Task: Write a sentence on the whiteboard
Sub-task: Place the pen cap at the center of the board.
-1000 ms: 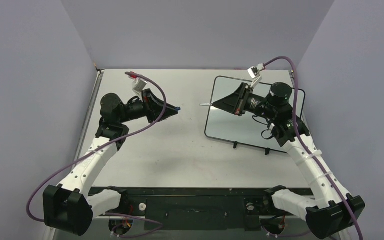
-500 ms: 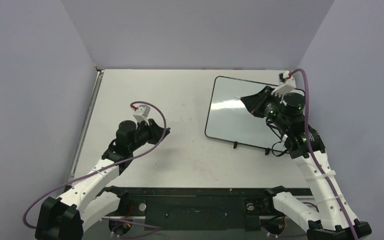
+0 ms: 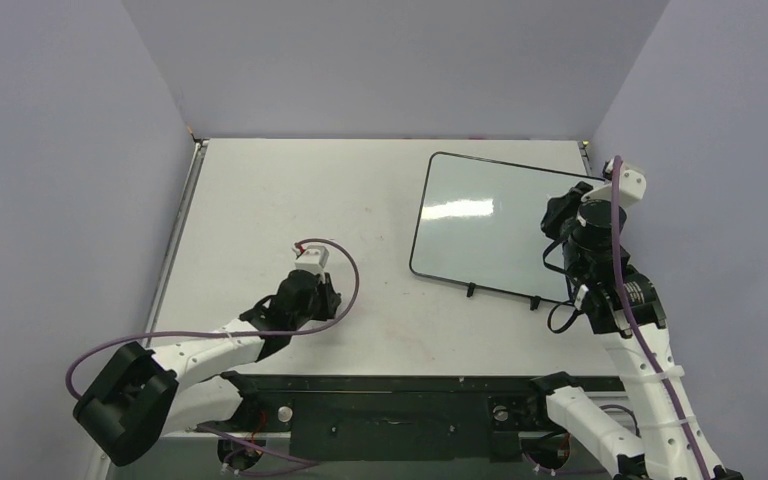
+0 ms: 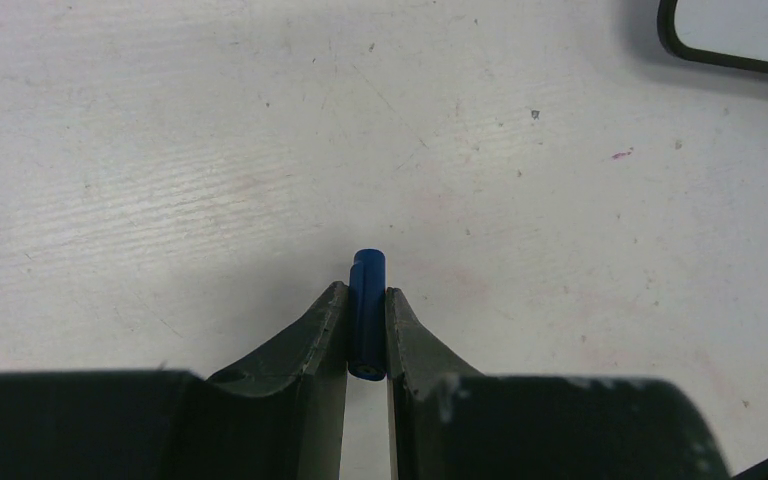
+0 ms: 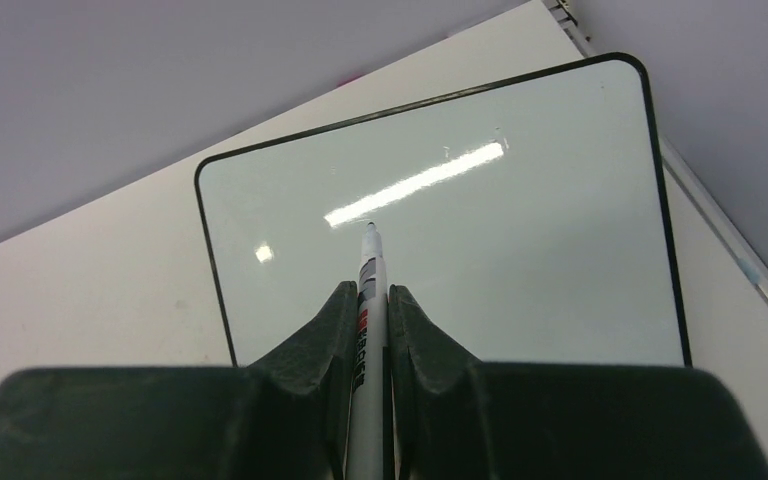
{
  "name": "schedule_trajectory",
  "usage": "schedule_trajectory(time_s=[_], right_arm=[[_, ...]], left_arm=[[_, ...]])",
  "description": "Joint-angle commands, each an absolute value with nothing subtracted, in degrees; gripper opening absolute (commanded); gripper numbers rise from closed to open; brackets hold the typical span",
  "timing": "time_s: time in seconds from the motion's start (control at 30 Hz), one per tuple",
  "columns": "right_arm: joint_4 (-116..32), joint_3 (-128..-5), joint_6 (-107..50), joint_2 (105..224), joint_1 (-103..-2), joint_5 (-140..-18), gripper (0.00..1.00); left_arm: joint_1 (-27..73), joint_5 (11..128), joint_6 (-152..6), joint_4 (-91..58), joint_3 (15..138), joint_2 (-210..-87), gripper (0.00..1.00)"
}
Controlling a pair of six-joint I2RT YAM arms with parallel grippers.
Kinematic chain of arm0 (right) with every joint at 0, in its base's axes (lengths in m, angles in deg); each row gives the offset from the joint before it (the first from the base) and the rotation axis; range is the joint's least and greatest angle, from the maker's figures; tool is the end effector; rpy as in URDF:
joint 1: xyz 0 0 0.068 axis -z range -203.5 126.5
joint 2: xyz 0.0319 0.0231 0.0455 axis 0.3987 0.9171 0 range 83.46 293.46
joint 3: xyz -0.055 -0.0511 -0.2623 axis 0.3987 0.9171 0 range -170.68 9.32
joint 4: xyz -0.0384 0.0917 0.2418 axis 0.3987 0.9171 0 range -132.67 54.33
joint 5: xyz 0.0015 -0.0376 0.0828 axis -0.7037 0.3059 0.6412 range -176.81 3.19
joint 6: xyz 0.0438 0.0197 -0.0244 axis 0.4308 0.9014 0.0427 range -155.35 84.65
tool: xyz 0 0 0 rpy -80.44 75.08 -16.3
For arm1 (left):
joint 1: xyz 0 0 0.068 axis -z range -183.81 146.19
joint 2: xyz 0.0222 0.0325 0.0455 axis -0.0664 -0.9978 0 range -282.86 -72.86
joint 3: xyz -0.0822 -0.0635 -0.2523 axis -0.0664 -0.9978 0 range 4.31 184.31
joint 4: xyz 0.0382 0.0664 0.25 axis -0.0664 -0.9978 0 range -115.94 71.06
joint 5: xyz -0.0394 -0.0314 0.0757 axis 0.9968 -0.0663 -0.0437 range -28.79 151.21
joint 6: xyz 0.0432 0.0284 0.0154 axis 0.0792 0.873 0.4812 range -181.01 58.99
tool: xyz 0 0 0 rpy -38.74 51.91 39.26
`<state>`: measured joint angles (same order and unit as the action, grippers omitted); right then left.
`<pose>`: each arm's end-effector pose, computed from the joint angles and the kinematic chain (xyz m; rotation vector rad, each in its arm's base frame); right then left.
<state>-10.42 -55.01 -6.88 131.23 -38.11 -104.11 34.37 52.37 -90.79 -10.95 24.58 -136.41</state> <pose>0.1617 0.0312 0.4072 0.4295 1.7882 0.2499 0.1692 -0.1262 0.1625 0.0742 2.2220 -0.5001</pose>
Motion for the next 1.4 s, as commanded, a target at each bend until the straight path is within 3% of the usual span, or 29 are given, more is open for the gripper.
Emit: schedule_trajectory(time_s=[0.0,0.13,0.3,0.53,0.9,1.1,1.37], right_arm=[[-9.46,-54.93,-8.15,130.57,-37.55,-109.85,0.0],[-9.62,-53.75,-7.73,130.79,-37.2,-112.89,0.0],[-9.63,-52.14,-8.45,132.06,-34.71,-115.19,0.0],[-9.99,-51.52,-8.03,133.22,-28.58,-115.85,0.0],[-12.27,-51.36,-6.42,139.42,-14.6,-112.84,0.0],[-12.87,-51.86,-5.76,144.71,-7.85,-109.41,0.0],[-14.26,-51.61,-4.26,153.44,-0.75,-106.91,0.0]], left_arm=[[37.19,44.87,-93.49,-5.09,24.81,-139.69,0.03],[39.31,42.99,-95.12,-3.46,24.34,-142.35,0.05],[40.82,42.83,-95.54,-1.49,23.14,-143.02,0.27],[41.04,43.04,-95.72,-2.78,22.86,-141.32,0.37],[40.86,49.6,-90.26,-4.04,33.42,-140.33,0.68],[37.2,59.45,-85.51,-0.53,44.9,-149.97,0.73],[25.65,89.56,-89.77,15.08,58.03,-168.28,0.75]])
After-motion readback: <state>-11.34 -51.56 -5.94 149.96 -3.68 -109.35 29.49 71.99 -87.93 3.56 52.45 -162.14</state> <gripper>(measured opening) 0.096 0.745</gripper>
